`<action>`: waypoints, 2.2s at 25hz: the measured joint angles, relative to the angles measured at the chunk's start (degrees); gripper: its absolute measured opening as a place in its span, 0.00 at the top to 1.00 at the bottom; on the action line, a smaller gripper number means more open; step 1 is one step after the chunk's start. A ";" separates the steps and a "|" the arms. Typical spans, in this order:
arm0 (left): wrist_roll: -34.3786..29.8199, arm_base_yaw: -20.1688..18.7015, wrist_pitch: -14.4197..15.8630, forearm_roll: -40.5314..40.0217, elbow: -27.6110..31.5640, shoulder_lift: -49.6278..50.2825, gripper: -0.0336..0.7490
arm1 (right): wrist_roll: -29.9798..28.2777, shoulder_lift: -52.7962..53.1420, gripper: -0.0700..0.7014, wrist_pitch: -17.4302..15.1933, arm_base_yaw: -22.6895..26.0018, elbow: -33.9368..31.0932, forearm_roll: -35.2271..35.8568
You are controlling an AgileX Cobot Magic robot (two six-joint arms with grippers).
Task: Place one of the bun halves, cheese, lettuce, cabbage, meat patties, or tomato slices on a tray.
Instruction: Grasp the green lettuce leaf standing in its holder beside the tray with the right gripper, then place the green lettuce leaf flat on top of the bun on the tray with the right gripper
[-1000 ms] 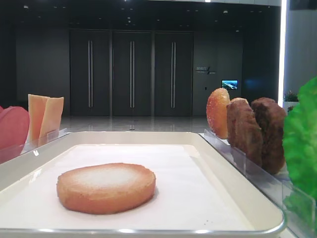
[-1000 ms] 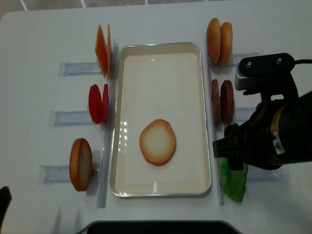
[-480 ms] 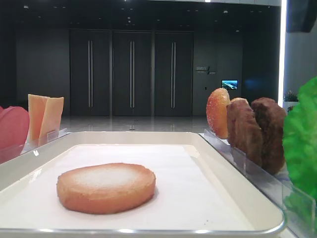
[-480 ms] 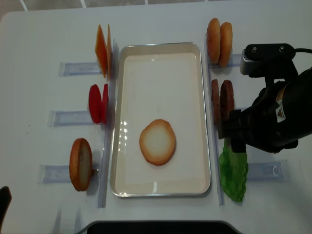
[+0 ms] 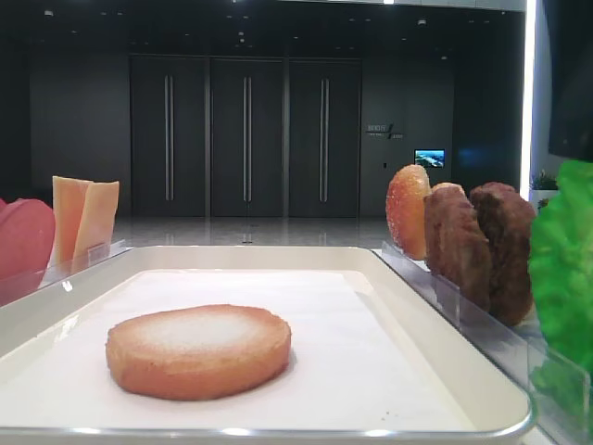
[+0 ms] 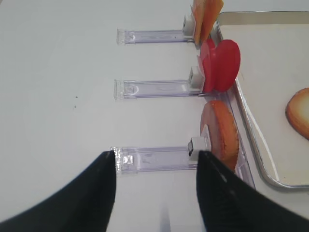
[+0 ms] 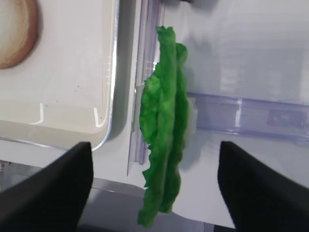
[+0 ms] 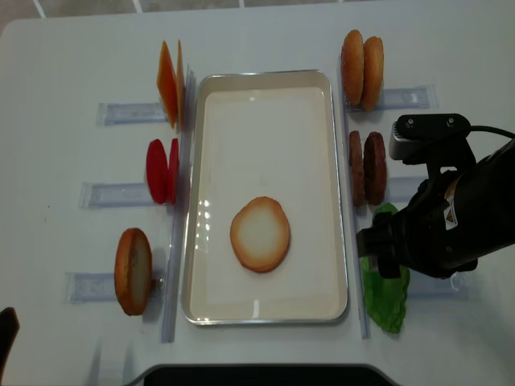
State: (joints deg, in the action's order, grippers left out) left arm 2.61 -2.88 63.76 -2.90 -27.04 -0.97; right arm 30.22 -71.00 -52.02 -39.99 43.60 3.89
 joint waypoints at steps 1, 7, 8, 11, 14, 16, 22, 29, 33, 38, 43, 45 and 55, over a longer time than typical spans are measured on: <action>0.00 0.00 0.00 0.00 0.00 0.00 0.44 | -0.07 0.00 0.26 0.61 0.00 -0.33 0.04; 0.00 0.00 0.00 0.00 0.00 0.00 0.44 | -0.24 0.00 0.32 1.56 0.00 -0.90 0.14; 0.00 0.00 0.00 0.00 0.00 0.00 0.44 | -0.24 0.00 0.34 1.63 0.00 -0.90 0.14; 0.00 0.00 0.00 0.00 0.00 0.00 0.44 | -0.29 0.00 0.41 1.79 0.00 -0.90 0.14; 0.00 0.00 0.00 0.00 0.00 0.00 0.44 | -0.29 0.00 0.55 1.79 0.00 -0.90 0.14; 0.00 0.00 0.00 0.00 0.00 0.00 0.44 | -0.29 0.00 0.65 1.73 0.00 -0.90 0.09; 0.00 0.00 0.00 0.00 0.00 0.00 0.44 | -0.29 0.00 0.84 1.01 0.00 -0.90 -0.01; 0.00 0.00 0.00 0.00 0.00 0.00 0.44 | -0.29 -0.06 0.84 -4.99 0.00 2.11 -0.01; 0.00 0.00 0.00 0.00 0.00 0.00 0.44 | -0.05 0.91 0.88 -9.19 -1.42 6.80 -0.07; 0.00 0.00 0.00 0.00 0.00 0.00 0.44 | 1.66 3.17 0.88 -12.79 -3.79 12.00 -1.13; 0.00 0.00 0.00 0.00 0.00 0.00 0.44 | 2.03 3.17 0.88 -14.76 -3.97 12.33 -1.53; 0.00 0.00 0.00 0.00 0.00 0.00 0.44 | 2.09 3.17 0.88 -14.94 -3.97 12.33 -1.53; 0.00 0.00 0.00 0.00 0.00 0.00 0.44 | 2.01 3.17 0.88 -14.29 -3.97 15.69 -0.41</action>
State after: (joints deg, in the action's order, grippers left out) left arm 2.61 -2.88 63.76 -2.90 -27.04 -0.97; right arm 32.24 -67.84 -66.31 -43.96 59.29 3.48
